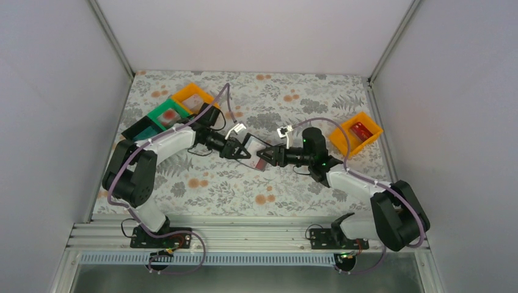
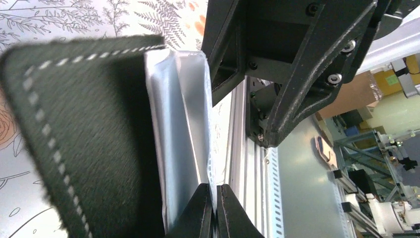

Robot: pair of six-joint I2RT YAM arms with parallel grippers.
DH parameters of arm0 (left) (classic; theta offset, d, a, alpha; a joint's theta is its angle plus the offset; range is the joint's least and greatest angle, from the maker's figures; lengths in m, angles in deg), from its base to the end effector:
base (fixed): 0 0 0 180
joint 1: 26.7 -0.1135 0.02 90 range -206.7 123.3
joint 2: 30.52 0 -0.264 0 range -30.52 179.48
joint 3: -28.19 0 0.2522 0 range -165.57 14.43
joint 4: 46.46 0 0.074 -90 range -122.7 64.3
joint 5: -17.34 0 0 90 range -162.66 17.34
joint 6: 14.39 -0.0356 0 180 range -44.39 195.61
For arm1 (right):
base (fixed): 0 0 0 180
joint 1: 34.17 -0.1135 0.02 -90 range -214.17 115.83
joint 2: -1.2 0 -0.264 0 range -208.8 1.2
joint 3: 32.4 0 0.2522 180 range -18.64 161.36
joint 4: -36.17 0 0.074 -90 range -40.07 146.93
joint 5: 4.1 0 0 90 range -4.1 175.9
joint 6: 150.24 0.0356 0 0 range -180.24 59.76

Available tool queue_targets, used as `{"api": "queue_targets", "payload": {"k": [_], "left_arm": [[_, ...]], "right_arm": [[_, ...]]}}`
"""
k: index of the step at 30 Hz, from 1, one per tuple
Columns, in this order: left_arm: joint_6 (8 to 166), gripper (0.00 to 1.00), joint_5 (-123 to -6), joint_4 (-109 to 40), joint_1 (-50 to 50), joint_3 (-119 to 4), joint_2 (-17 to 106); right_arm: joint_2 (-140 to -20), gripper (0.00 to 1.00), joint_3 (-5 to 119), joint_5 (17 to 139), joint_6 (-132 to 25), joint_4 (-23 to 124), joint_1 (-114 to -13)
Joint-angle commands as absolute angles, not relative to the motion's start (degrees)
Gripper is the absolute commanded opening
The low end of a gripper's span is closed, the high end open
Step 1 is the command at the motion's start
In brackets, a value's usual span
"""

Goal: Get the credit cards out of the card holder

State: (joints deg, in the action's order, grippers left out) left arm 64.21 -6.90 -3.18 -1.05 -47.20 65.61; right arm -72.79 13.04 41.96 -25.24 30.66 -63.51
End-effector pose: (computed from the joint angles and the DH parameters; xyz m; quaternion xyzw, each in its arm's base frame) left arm 0.2770 -0.1690 0.2070 0.3757 0.7371 -0.5483 0.1217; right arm 0.2149 0.1491 0.2077 -0.1679 0.7828 0.5365 0.2669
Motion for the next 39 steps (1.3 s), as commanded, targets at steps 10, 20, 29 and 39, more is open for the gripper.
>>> {"api": "queue_targets", "payload": {"k": [10,20,29,39], "left_arm": [[61.55,0.02,-2.43,-3.08,-1.58,-48.69,64.48],[56.00,0.32,-1.64,3.16,-5.43,-51.18,63.28],[46.42,0.98,-0.36,10.93,-8.80,-52.21,60.88],[32.28,1.00,9.33,21.20,-7.04,-54.09,60.59]], "right_arm": [[-74.09,0.24,15.67,33.43,-26.61,22.74,-65.98],[-70.78,0.04,22.32,38.95,-38.49,42.51,-65.72],[-69.77,0.04,31.65,35.51,-52.97,60.62,-65.59],[-73.39,0.04,36.78,32.87,-57.34,65.17,-65.78]]}}
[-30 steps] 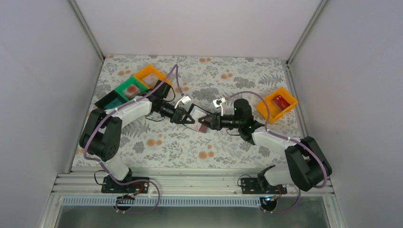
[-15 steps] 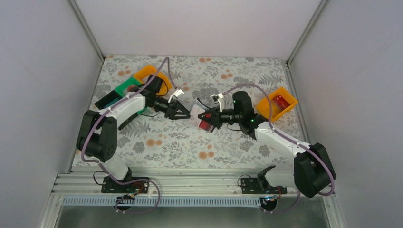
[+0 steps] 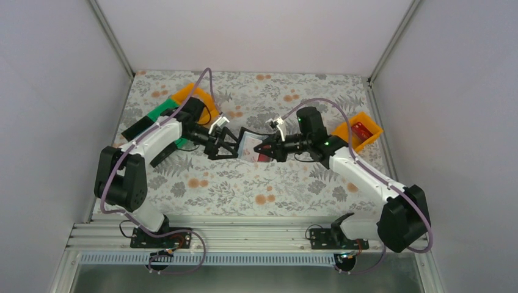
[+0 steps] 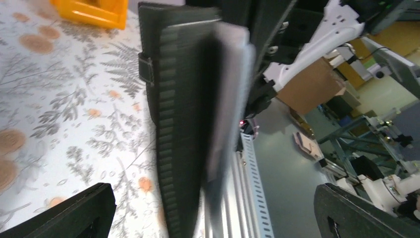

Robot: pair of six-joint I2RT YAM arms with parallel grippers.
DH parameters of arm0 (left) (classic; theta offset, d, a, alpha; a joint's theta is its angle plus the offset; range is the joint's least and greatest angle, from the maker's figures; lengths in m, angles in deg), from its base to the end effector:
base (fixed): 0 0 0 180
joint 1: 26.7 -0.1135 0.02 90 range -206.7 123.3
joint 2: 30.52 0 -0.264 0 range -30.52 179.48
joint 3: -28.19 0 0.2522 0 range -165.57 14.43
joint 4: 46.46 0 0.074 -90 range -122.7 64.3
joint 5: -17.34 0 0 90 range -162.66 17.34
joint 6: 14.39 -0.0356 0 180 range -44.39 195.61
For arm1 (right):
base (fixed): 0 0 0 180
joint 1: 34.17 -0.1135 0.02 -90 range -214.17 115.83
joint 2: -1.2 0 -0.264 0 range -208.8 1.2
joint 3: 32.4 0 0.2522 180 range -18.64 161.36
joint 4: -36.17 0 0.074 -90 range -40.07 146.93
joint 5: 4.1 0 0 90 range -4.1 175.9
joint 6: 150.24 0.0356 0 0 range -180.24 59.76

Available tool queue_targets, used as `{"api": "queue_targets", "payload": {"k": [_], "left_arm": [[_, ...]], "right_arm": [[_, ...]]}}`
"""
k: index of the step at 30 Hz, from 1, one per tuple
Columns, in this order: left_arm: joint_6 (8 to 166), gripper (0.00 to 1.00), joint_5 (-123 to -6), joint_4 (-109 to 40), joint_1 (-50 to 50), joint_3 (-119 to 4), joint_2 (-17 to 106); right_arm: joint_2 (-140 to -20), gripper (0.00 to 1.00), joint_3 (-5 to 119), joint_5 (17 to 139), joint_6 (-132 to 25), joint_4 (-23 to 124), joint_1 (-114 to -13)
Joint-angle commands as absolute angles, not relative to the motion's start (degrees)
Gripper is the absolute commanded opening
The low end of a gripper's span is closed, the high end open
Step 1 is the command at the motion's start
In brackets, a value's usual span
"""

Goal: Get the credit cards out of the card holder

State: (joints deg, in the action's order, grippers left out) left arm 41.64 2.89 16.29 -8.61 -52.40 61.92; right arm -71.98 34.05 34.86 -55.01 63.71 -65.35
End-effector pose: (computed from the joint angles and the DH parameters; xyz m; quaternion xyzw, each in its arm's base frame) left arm 0.2745 -0.1259 0.2456 0.4175 0.6678 -0.5866 0.1887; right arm 0.2198 0.1654 0.2824 -0.3753 0.7322 0.4936 0.2817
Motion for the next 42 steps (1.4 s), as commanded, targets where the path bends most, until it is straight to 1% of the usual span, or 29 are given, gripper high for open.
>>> {"api": "queue_targets", "payload": {"k": [1,4,6,7,9,11,12,13,15,17,18,20,22,24,26,33,38,40,42], "left_arm": [[32.90,0.99,8.88,20.69,-6.38,-54.00,60.54],[37.56,0.91,7.37,16.76,-5.37,-53.69,60.81],[38.26,0.77,7.32,16.34,-5.18,-53.75,61.25],[38.30,0.69,7.21,16.30,-5.17,-53.82,61.32],[38.59,0.48,6.77,15.88,-5.17,-53.54,61.29],[38.66,0.20,6.71,15.64,-5.17,-53.26,61.24],[38.69,0.08,6.58,15.64,-5.17,-53.26,61.23],[38.83,0.03,6.42,15.71,-5.27,-53.26,61.26],[38.89,0.02,6.10,15.74,-5.37,-53.45,61.19],[38.59,0.02,6.52,15.90,-5.71,-53.43,60.91],[38.38,0.02,6.84,16.16,-5.88,-53.48,60.79],[37.55,0.02,7.53,17.06,-6.12,-53.96,60.84],[36.34,0.02,8.18,17.92,-6.18,-54.18,60.73],[35.65,0.02,8.74,18.38,-6.18,-54.14,60.66],[35.56,0.02,8.94,18.53,-6.13,-54.27,60.63],[35.49,0.02,9.28,18.54,-6.13,-54.18,60.67],[34.67,0.03,9.42,19.48,-6.14,-54.60,60.40],[34.06,0.02,9.39,19.92,-6.13,-54.57,60.27],[33.98,0.02,9.43,19.95,-6.13,-54.64,60.31]], "right_arm": [[-73.75,0.04,37.14,32.62,-57.24,64.95,-65.88],[-74.69,0.04,38.05,32.47,-56.93,64.50,-66.54],[-75.16,0.04,38.60,32.49,-57.13,64.66,-66.95],[-75.25,0.04,38.66,32.47,-57.21,64.69,-67.09],[-75.04,0.04,38.60,32.38,-57.27,64.40,-67.18],[-74.85,0.04,38.36,32.59,-57.31,64.11,-67.13],[-74.59,0.07,38.21,32.78,-57.14,63.78,-67.17],[-74.30,0.12,37.85,33.18,-56.76,63.35,-67.13],[-72.64,0.24,36.35,33.60,-55.75,61.74,-66.90],[-70.21,0.32,33.44,34.44,-54.10,58.81,-66.31],[-69.03,0.34,31.52,35.45,-52.93,56.50,-65.95],[-67.13,0.35,27.95,36.46,-50.36,52.96,-65.35],[-66.11,0.34,25.30,36.70,-47.94,50.02,-65.11],[-65.90,0.27,24.29,37.06,-45.65,47.37,-65.08],[-66.42,0.22,24.41,37.92,-44.04,46.34,-65.05],[-69.96,0.19,24.55,37.98,-41.17,42.37,-65.64],[-72.28,0.11,25.78,38.41,-42.53,44.14,-66.09],[-71.83,0.11,25.43,38.53,-43.31,44.84,-66.14],[-71.09,0.13,24.88,37.99,-44.18,45.67,-66.08]]}}
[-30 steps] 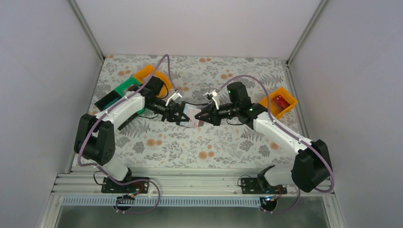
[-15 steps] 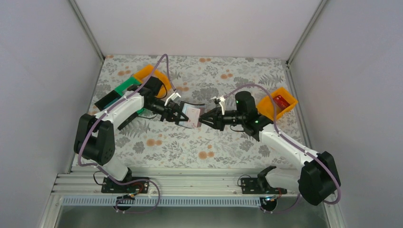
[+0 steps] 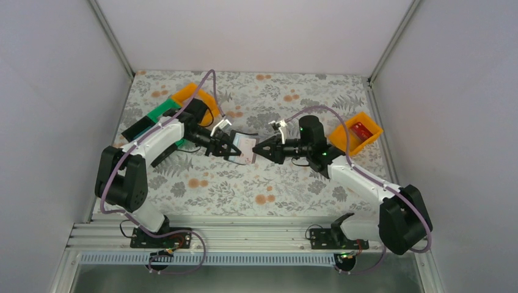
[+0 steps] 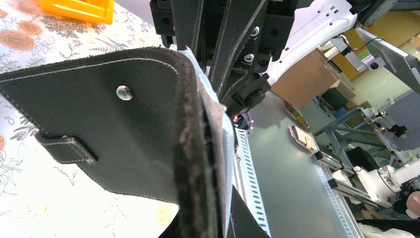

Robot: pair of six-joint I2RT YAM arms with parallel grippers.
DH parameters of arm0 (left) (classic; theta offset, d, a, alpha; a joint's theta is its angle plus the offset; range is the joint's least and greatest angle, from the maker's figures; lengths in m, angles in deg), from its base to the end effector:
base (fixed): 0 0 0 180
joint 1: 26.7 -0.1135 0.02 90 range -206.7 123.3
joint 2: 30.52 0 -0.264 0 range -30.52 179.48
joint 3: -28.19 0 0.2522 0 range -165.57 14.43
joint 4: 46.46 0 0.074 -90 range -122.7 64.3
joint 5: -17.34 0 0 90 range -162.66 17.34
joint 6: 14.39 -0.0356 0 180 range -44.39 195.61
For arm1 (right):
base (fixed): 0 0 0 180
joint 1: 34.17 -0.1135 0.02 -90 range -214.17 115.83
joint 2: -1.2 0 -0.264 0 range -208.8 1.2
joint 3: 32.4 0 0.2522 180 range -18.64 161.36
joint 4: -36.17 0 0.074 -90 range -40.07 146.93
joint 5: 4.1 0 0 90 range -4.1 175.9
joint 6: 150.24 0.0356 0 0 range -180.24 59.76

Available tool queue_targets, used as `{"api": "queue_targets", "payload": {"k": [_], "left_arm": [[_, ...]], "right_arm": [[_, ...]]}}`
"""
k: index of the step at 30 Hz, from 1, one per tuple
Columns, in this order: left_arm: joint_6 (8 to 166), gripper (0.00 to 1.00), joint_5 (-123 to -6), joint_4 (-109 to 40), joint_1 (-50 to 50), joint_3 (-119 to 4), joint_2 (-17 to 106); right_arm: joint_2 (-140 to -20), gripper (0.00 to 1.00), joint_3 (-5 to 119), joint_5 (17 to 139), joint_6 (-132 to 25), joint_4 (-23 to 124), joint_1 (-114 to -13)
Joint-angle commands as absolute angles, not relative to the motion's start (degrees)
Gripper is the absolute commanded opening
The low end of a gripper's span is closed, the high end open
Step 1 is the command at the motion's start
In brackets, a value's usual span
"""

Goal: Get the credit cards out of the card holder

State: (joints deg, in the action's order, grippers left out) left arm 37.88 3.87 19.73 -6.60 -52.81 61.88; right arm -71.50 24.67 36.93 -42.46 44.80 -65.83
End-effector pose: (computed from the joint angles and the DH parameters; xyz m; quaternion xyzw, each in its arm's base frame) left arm 0.2660 -0.1342 0.2470 0.4360 0.6509 -0.5954 0.1782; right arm 0.2184 0.1662 0.2576 -0.3156 0.7316 0.5228 0.3031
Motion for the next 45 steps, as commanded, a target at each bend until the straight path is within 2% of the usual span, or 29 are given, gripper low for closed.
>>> {"api": "queue_targets", "payload": {"k": [1,11,19,23,27,40,45], "left_arm": [[33.85,0.02,9.43,20.04,-6.13,-54.67,60.27],[32.94,0.02,9.72,20.87,-6.13,-54.93,60.34],[32.87,0.02,9.67,20.91,-6.22,-55.10,60.32],[32.80,0.02,9.69,21.01,-6.22,-55.19,60.11],[32.52,0.02,9.61,21.09,-6.54,-55.03,60.01],[31.19,0.02,9.95,22.10,-6.83,-55.05,59.49],[31.23,0.03,9.90,22.15,-6.88,-54.99,59.54]], "right_arm": [[-70.83,0.15,24.69,37.83,-44.64,46.11,-66.13],[-72.33,0.18,23.89,38.25,-45.23,48.04,-66.47],[-71.60,0.29,23.24,39.57,-45.54,49.06,-68.22],[-71.64,0.22,23.41,39.70,-45.62,48.66,-69.22],[-71.27,0.25,23.19,40.37,-46.92,50.09,-69.32],[-69.44,0.22,22.89,44.02,-45.79,49.59,-69.03],[-67.96,0.27,21.49,43.87,-45.72,49.94,-68.62]]}}
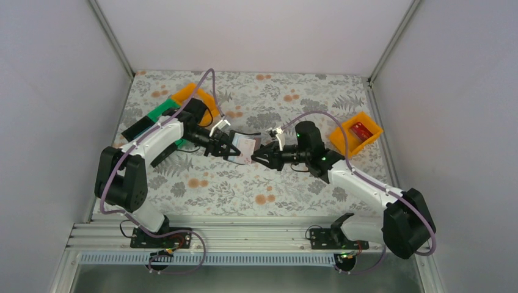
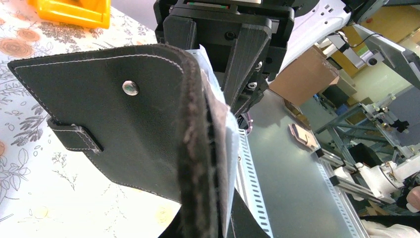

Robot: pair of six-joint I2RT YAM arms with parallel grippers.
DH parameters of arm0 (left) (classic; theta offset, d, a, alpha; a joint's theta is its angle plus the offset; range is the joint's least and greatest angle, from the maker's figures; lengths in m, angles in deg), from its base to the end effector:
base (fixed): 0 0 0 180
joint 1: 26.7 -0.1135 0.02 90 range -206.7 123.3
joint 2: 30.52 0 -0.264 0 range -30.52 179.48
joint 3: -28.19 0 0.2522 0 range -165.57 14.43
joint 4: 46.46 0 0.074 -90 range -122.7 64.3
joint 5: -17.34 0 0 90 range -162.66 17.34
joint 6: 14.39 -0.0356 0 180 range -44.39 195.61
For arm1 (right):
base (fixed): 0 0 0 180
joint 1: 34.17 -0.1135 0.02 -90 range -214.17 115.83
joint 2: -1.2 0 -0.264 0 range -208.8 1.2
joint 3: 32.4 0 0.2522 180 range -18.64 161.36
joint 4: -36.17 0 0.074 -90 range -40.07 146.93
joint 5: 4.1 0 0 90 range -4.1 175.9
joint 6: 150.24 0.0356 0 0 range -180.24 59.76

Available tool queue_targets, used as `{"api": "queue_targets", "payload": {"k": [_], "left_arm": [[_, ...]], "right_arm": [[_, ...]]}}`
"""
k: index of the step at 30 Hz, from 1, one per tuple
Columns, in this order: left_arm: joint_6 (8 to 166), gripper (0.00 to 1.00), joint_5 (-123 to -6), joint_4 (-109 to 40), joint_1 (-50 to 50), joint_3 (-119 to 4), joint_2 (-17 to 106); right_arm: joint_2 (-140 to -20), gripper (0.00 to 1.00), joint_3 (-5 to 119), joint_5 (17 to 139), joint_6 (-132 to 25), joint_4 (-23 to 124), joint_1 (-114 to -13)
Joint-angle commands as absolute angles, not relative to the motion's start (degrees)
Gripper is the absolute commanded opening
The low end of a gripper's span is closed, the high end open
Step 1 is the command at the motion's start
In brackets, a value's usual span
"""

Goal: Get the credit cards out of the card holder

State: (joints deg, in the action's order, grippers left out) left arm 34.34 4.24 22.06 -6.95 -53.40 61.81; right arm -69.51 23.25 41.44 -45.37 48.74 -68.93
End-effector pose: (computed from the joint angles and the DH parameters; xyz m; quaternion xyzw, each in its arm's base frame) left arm 0.2648 -0.1319 0.2497 0.4460 0.6422 -0.5945 0.1876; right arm 0.2030 0.1712 0.2510 -0.3297 0.7462 0.4949 0.2992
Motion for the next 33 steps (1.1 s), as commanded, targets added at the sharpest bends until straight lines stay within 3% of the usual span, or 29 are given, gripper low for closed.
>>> {"api": "queue_targets", "payload": {"k": [1,11,16,23,28,33], "left_arm": [[31.22,0.02,9.87,22.15,-6.85,-54.94,59.56],[31.66,0.02,10.09,21.79,-6.84,-54.43,59.30],[30.98,0.02,10.59,22.18,-6.85,-54.31,59.20],[30.85,0.02,11.19,22.07,-6.75,-53.87,59.56],[30.87,0.02,11.02,21.95,-6.76,-53.80,59.31],[31.36,0.04,10.70,21.53,-6.85,-53.61,59.39]], "right_arm": [[-67.77,0.27,21.37,43.44,-45.52,49.76,-68.67],[-70.88,0.30,23.88,41.67,-43.38,47.45,-69.12],[-72.29,0.22,24.41,42.51,-42.56,45.97,-69.26],[-71.96,0.19,24.68,37.27,-41.70,39.83,-70.42],[-71.87,0.05,25.18,35.55,-41.98,38.31,-70.88],[-69.09,0.04,24.21,37.21,-43.81,41.46,-70.81]]}}
